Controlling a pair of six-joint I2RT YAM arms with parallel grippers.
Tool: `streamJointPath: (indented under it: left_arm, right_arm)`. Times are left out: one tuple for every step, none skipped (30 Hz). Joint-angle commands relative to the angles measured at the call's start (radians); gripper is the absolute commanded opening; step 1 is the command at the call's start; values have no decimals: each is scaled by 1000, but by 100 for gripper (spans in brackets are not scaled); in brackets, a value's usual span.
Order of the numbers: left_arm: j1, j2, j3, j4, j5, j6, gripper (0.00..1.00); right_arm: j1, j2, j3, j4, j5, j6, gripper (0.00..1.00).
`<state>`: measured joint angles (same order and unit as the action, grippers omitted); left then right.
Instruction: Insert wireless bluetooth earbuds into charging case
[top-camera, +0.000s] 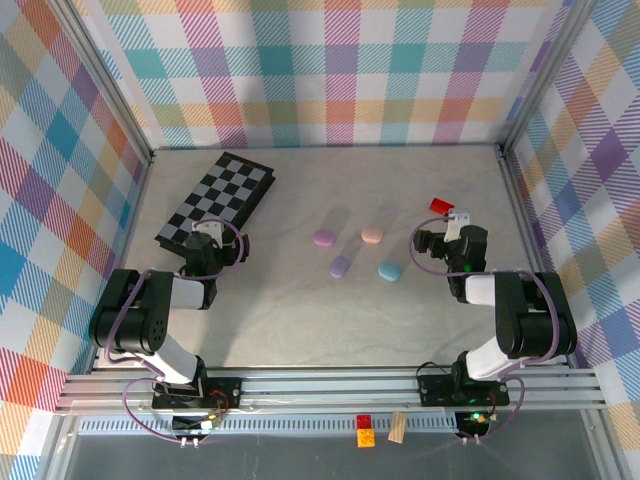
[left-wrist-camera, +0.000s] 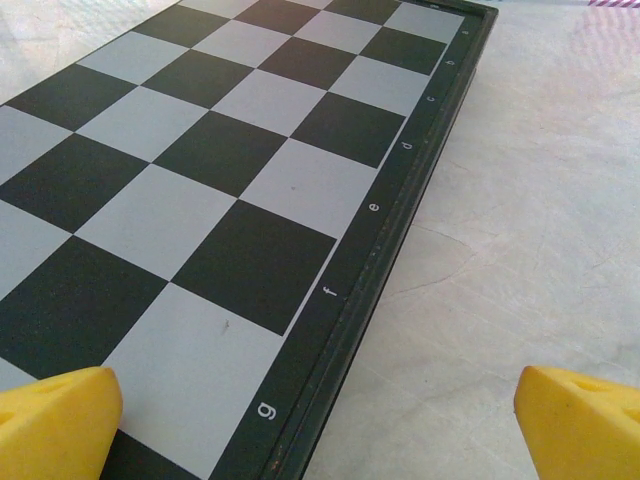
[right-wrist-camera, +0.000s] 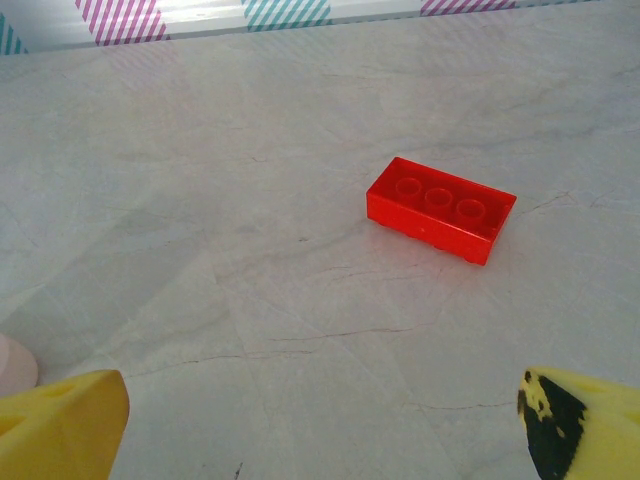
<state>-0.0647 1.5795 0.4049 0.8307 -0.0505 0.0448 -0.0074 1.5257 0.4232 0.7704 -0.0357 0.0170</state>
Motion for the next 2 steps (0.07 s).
streamJointPath:
  left_arm:
    - [-6,2,17,14,-18,1,100]
    - [-6,2,17,15,-19,1,100]
  right_arm:
    - [-1,8,-6,44,-19,-3,99]
    - [-1,8,-6,44,-19,-3,99]
